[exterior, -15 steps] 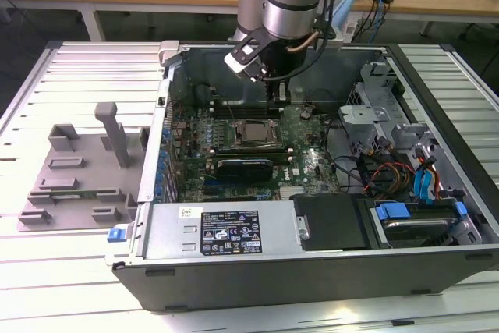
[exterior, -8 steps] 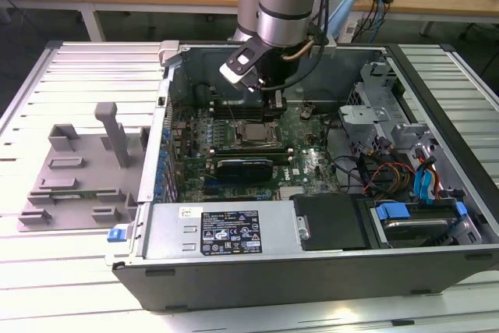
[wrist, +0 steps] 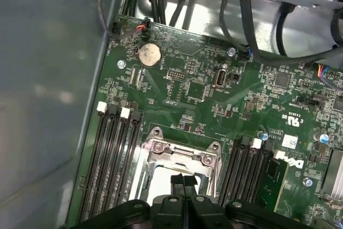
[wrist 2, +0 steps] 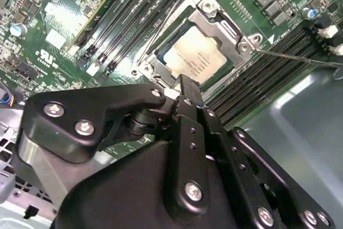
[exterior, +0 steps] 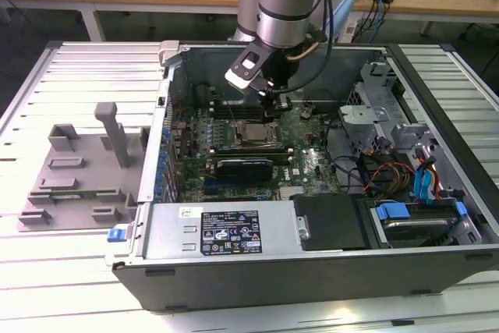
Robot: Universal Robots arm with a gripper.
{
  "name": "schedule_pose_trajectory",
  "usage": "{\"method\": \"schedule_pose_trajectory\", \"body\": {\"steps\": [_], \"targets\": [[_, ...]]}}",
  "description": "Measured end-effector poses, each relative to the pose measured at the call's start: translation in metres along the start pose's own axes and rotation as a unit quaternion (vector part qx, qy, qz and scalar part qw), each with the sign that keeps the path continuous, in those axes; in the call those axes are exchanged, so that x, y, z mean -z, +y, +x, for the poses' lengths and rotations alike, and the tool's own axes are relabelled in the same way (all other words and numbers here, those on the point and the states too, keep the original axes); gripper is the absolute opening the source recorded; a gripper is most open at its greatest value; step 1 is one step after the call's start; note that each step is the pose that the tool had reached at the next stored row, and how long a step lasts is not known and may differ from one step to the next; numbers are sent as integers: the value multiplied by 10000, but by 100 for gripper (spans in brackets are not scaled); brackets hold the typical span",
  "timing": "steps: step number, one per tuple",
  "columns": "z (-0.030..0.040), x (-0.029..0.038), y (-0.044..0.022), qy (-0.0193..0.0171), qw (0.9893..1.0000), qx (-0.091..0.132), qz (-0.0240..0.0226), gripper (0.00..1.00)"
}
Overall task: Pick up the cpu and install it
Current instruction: 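Close the cpu cover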
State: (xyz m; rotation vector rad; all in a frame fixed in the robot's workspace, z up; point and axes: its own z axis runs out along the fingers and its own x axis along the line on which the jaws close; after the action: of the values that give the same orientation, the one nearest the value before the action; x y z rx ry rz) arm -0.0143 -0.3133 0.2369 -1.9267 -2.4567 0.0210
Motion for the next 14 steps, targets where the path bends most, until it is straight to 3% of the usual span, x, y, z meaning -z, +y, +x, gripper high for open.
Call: {"method": "schedule_pose_trajectory", "body": {"steps": [2,4,6,8,9,10,12,14], "targets": [[0,0,0,-8,9994,353,3,11],[0,-1,0,-18,9967,806,5,11],[0,-2,0,-28,9923,1235,9,11],[0,-2,0,-33,9893,1456,10,11],[0,-3,0,-36,9869,1612,11,11],[0,-3,0,-43,9819,1893,13,11],[0,-4,0,-47,9778,2096,14,11],[0,-5,0,-54,9714,2375,17,11]]}}
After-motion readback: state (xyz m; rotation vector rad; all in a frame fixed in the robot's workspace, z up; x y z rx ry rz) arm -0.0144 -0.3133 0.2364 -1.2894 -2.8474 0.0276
